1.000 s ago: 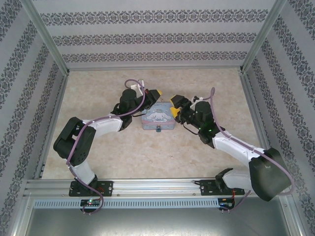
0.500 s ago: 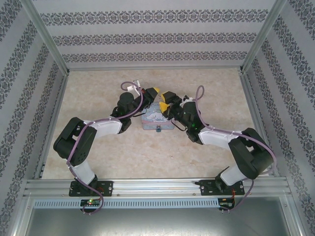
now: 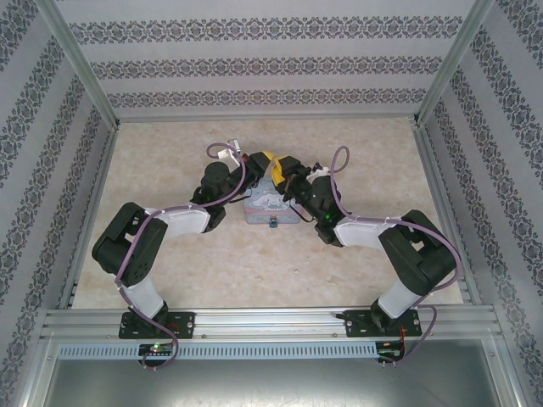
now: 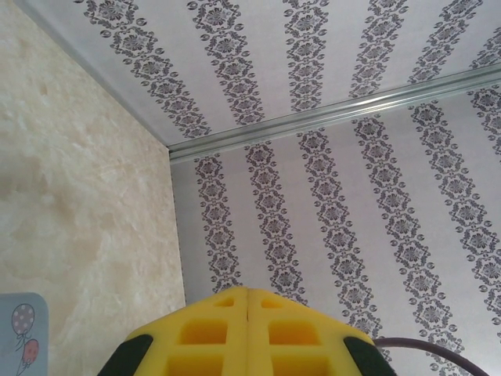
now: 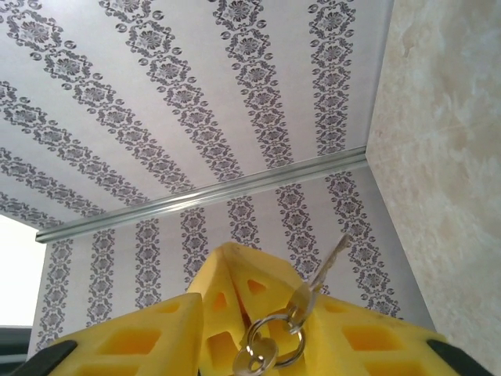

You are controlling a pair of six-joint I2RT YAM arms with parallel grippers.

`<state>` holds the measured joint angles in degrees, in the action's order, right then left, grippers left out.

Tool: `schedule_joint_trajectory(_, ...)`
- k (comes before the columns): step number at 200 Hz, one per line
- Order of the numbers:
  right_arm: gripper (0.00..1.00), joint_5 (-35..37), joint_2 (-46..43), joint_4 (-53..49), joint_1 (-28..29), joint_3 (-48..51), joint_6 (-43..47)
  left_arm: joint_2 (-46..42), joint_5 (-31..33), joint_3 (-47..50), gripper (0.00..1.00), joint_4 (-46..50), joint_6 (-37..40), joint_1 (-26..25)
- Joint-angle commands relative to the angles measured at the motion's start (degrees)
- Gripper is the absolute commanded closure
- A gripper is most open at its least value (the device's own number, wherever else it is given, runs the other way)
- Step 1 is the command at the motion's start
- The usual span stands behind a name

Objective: Unlock a padlock with a key

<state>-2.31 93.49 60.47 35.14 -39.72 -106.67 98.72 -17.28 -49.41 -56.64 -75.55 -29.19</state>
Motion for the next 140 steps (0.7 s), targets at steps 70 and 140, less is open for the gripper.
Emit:
schedule_joint_trajectory(70, 0.97, 1.51, 3.23, 6.32, 0.19, -1.68, -0.99, -1.48, 0.72, 1.25, 1.0, -4.22, -0.32, -0.36)
schedule_joint_trajectory(140, 1.0, -0.95, 1.28, 5.75, -1.93, 0.96, 1.53, -2.97, 0.78, 1.02, 0.43, -0.32, -0.66, -0.36)
